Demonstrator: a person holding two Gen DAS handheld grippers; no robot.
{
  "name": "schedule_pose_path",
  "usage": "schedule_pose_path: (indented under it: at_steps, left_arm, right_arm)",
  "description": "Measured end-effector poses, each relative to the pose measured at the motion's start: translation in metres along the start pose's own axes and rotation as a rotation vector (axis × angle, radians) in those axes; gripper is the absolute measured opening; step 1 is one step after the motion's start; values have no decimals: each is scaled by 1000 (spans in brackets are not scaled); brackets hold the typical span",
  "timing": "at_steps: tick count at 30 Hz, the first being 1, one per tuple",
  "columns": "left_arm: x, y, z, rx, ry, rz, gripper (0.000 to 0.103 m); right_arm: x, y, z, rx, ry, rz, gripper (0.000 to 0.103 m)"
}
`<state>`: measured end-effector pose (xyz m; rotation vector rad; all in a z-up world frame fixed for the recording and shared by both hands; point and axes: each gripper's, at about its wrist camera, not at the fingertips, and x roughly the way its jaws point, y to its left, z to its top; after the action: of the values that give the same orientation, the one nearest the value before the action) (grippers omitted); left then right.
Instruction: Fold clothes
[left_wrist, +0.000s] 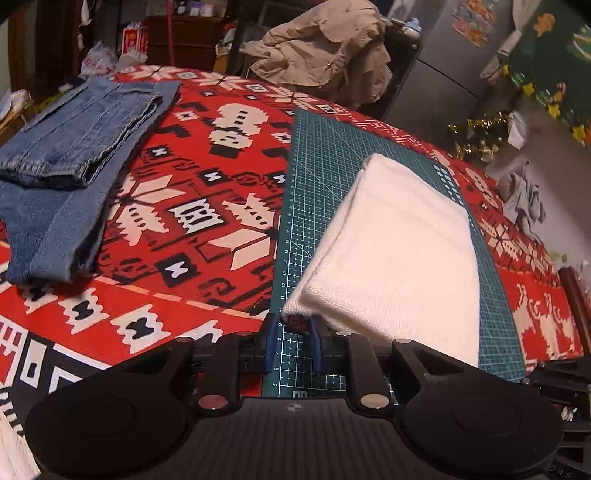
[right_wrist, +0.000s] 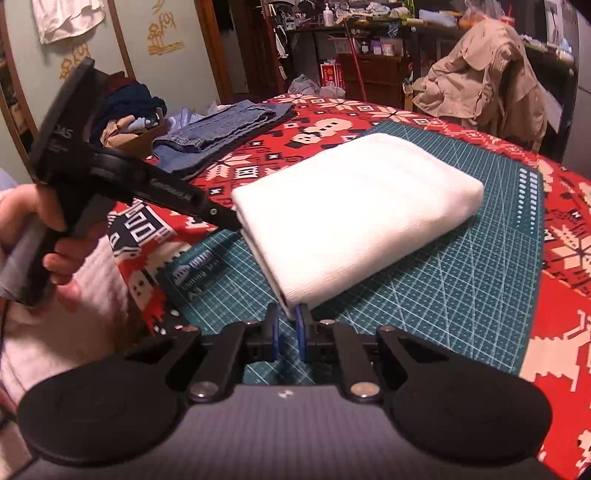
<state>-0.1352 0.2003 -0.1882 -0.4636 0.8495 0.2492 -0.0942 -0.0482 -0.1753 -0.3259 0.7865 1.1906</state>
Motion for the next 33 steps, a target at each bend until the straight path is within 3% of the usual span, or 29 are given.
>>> schedule_pose_path:
  at_steps: [4, 9, 13, 16, 24, 28, 33]
  left_arm:
    - [-10, 0, -7, -19, 11, -44, 19]
    - [-19, -10, -18, -26, 26, -118, 19]
    - [-7, -17, -18, -30, 41, -91, 19]
    - [-1, -16, -15, -47, 40, -66, 19]
    - [11, -18, 0, -57, 23, -28, 18]
    - [22, -12, 20, -52, 16, -15, 18]
    - [45, 2, 63, -37, 28, -14, 16]
  right_arm:
    - [-15, -12, -2, 7, 18, -21, 12]
    - [-36, -51, -3, 7, 44, -128, 15]
    - [-40, -96, 8, 43, 6, -224, 31]
    - [-37, -125, 23, 7, -21, -257, 31]
    - [-1, -175, 79, -207, 3, -255, 31]
    - [15, -195, 95, -213, 20, -206, 31]
    - [18, -208, 90, -185, 43, -156, 31]
